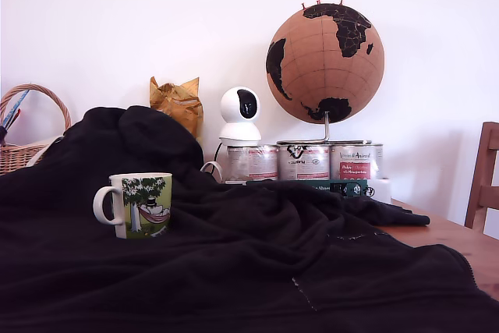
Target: Pick the grey coffee capsule and place it inside the green coffee cup
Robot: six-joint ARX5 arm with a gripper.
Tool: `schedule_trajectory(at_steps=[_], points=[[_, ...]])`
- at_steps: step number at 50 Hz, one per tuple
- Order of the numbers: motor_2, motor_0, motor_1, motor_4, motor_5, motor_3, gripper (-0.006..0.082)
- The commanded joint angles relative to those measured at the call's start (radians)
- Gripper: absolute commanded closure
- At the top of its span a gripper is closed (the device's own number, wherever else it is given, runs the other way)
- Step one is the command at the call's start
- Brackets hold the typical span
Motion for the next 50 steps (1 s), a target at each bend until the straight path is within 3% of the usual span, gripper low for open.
schedule_trajectory(at_steps=[1,24,28,33,36,50], points=[[0.026,0.005,0.039,0.011,0.005,0.017,0.0066],[0.102,0.014,0.197,0.010,0.031,0.038,0.0071],[0.108,0.014,0.200,0.010,0.031,0.037,0.0164],[0.113,0.014,0.200,0.011,0.032,0.031,0.0412],[0.114,0.014,0.200,0.013,0.031,0.030,0.0508],[0.114,0.014,0.200,0.015,0.032,0.013,0.0537]])
